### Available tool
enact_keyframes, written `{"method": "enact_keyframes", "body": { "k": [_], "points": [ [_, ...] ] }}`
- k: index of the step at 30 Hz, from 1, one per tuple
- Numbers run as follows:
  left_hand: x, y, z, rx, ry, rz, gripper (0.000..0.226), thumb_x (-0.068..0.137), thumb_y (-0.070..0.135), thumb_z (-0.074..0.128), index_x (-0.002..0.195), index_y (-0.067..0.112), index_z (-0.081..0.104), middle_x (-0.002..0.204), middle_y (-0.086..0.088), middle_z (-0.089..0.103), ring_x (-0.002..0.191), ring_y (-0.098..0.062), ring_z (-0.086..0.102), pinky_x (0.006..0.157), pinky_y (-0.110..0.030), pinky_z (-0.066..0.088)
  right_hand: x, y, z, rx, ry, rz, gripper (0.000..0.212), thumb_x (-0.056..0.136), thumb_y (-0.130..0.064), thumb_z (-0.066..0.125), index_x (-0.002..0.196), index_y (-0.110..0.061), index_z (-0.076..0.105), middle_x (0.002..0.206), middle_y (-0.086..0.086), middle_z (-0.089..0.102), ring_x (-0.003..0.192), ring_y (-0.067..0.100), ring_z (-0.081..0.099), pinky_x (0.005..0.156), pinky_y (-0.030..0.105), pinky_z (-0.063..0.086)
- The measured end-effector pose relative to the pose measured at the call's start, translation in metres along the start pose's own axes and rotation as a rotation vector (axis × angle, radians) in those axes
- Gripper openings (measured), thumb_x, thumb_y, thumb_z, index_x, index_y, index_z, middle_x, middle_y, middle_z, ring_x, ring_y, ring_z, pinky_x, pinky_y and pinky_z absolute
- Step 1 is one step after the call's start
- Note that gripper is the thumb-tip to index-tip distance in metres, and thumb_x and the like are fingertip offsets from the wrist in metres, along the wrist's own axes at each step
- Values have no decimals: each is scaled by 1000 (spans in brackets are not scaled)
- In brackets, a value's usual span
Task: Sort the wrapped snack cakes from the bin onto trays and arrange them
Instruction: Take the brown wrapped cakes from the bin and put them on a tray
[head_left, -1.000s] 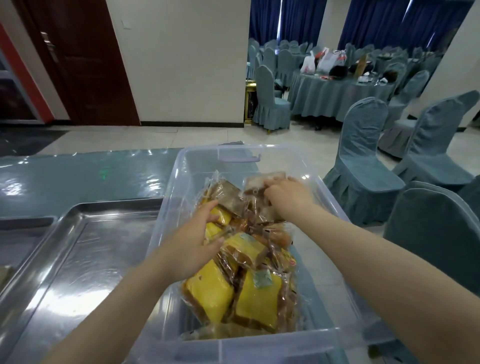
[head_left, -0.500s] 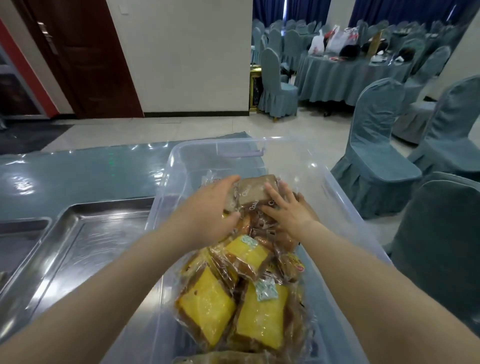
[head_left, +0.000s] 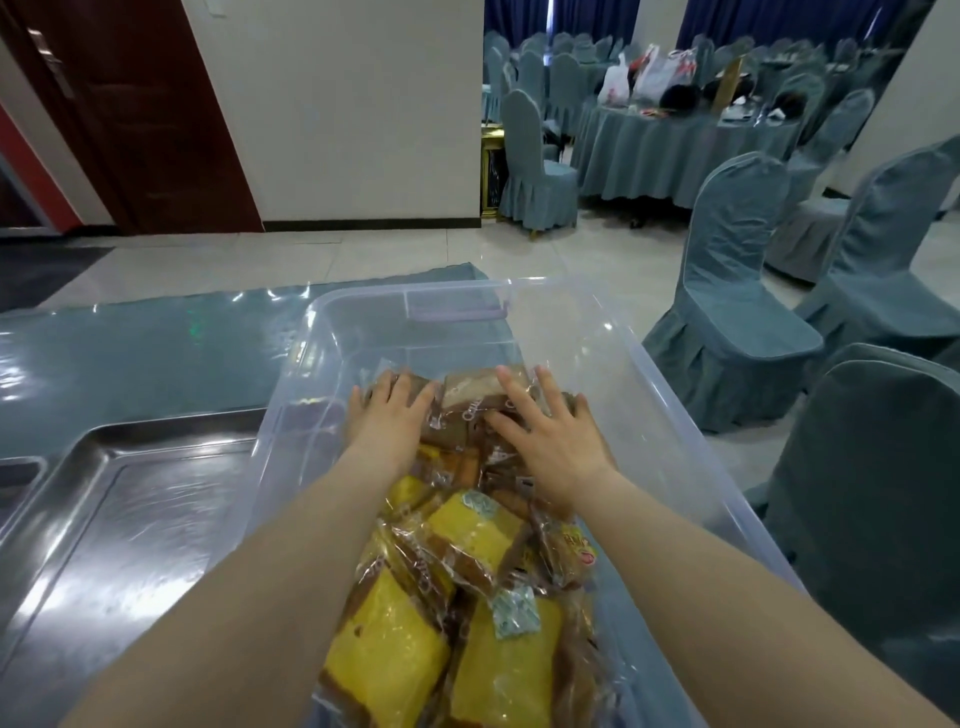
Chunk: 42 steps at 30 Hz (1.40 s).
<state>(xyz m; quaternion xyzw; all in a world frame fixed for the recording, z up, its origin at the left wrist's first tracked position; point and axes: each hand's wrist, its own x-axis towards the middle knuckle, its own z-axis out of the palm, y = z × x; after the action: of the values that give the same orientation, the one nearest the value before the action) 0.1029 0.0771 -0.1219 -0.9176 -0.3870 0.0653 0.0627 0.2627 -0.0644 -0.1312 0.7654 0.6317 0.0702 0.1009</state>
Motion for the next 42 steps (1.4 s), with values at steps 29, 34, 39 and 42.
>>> {"method": "enact_keyframes", "body": {
  "k": [29, 34, 39, 42],
  "points": [
    [-143, -104, -136, -933, 773, -220, 30, 92, 16, 53, 119, 24, 62, 96, 6, 64, 87, -14, 56, 73, -26, 39, -38, -76, -148, 721, 624, 50, 80, 83, 3, 56, 143, -40, 26, 157, -11, 18, 129, 27, 40, 100, 47, 45],
    [-197, -148, -122, -1091, 825, -361, 27, 93, 17, 53, 119, 24, 58, 104, 6, 63, 86, -4, 59, 63, -11, 38, -54, -125, -179, 794, 682, -121, 70, 85, -1, 57, 142, -34, 33, 154, -10, 24, 131, 22, 40, 104, 43, 43],
    [-251, -199, -102, -1105, 908, -423, 23, 92, 13, 52, 108, 26, 62, 82, 14, 63, 67, 6, 59, 51, -10, 41, -49, -184, -204, 731, 649, -314, 73, 82, 3, 63, 142, -28, 37, 154, -4, 26, 128, 25, 43, 100, 40, 45],
    [-281, -238, -79, -1033, 958, -501, 20, 89, 9, 55, 97, 25, 62, 73, 17, 59, 62, 10, 56, 51, -6, 36, -39, -229, -213, 710, 612, -395, 74, 79, 7, 60, 143, -26, 39, 155, -1, 27, 126, 28, 45, 99, 43, 47]
  ]
}}
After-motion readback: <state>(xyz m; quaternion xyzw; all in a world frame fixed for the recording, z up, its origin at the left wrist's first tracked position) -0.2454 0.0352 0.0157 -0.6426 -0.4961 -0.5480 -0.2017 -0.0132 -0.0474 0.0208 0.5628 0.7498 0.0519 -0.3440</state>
